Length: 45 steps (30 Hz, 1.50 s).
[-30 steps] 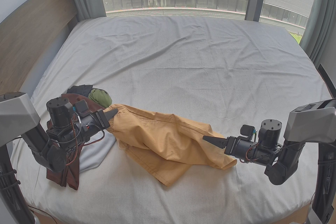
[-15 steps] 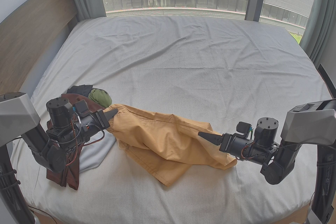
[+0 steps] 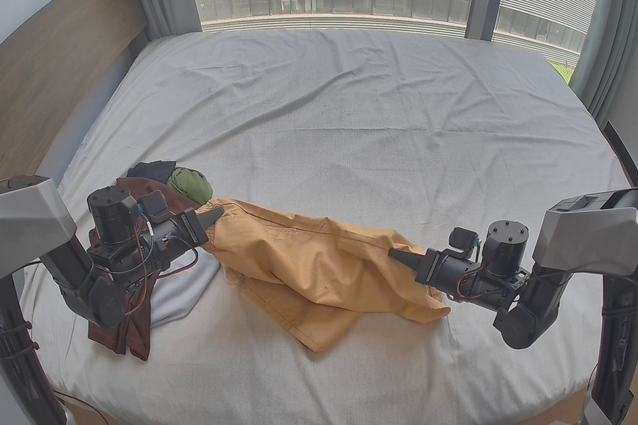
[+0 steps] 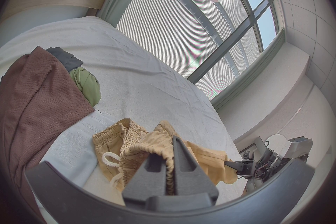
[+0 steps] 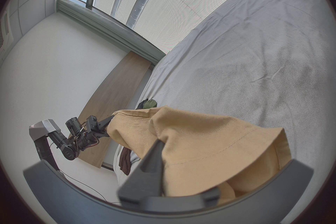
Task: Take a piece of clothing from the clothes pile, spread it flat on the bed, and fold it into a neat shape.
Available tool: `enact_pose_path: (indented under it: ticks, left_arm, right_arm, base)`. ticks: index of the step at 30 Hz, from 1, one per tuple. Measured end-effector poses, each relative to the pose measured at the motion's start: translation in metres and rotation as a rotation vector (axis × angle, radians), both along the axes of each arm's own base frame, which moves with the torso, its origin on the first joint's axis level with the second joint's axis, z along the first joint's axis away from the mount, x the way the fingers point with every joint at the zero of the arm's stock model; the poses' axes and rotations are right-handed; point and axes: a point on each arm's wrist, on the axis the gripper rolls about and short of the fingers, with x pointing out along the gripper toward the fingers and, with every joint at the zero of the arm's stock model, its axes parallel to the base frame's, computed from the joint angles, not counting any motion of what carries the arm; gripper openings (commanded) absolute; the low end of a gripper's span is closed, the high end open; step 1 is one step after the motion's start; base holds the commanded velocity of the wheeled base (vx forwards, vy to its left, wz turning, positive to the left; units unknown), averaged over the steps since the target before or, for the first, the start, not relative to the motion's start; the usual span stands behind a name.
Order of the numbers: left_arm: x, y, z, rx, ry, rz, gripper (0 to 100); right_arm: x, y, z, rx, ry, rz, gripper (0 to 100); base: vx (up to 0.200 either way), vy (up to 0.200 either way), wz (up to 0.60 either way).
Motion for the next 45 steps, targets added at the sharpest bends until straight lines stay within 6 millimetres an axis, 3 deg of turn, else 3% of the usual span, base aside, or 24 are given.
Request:
enact_pose_path:
  ticks: [8,18,25,45]
  left_arm:
    - [0.003,-0.001,0.008,-0.015,-0.051,-0.013,0]
    - [-0.004,-0.004,0.043,-0.097,-0.186,-0.073,0]
    - [-0.011,-0.005,0.068,-0.149,-0.253,-0.097,0]
    - [-0.017,-0.005,0.077,-0.154,-0.268,-0.083,0]
  right_arm:
    - [-0.003,-0.002,0.013,0.011,-0.03,-0.003,0]
    - [-0.014,-0.017,0.063,0.031,-0.166,-0.026,0]
    - [-0.013,-0.032,0.084,0.0,-0.209,-0.064,0]
    - [-0.009,-0.069,0.12,0.022,-0.332,-0.179,0]
  base:
    - [0.0,0.0,0.0]
    - [0.0,0.0,0.0]
    - [0.0,0.0,0.0]
    - [0.0,0.0,0.0]
